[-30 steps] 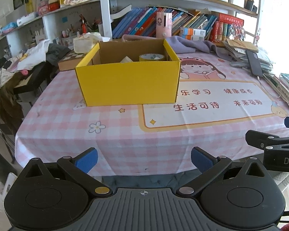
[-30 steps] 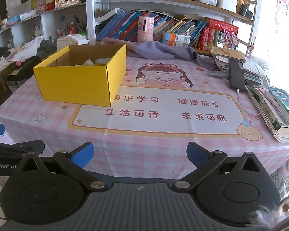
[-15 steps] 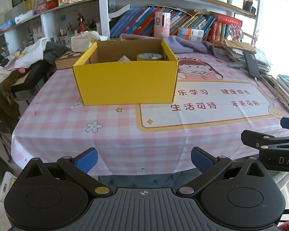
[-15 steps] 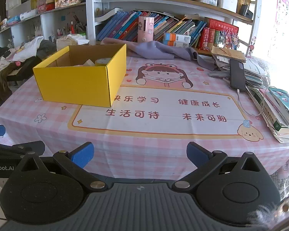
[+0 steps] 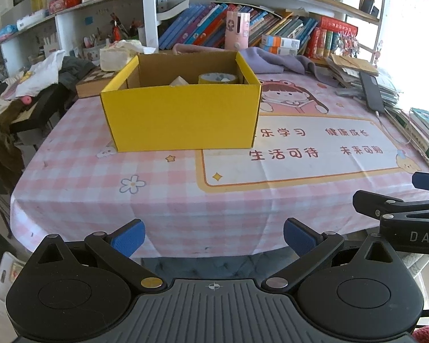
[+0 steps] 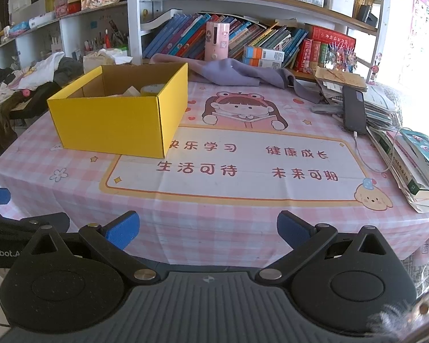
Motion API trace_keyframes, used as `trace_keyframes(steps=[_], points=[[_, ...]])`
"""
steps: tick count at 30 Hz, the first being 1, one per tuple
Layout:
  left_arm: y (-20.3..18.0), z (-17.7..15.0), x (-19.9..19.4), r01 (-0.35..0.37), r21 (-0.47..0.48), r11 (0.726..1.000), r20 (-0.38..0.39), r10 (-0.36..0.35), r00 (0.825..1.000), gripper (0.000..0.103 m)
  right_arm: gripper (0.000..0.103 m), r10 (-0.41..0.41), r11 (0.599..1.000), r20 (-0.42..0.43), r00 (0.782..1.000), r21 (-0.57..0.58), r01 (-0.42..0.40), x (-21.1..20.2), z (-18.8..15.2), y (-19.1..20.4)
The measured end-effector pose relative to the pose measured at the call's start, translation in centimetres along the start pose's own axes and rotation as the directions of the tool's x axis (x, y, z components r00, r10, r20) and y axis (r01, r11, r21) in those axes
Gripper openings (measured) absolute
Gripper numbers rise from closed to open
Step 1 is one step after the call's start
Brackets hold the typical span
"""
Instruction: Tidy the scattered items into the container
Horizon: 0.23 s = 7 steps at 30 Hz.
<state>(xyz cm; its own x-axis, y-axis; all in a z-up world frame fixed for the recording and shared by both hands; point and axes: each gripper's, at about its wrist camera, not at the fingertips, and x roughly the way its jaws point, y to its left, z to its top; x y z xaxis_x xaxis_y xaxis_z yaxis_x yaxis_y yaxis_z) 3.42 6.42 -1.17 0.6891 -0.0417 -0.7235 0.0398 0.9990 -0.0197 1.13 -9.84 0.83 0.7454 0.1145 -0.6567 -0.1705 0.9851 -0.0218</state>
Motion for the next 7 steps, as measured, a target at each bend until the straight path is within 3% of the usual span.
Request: trace_keyframes(steps=[7], points=[[0.09,0.41,0.33,0.027,-0.016,1.000,0.019,-0.026,0.999,0.103,0.103,0.003,1.000,-0.011,1.000,0.002,-0.003,0.69,0.30,-0.26]])
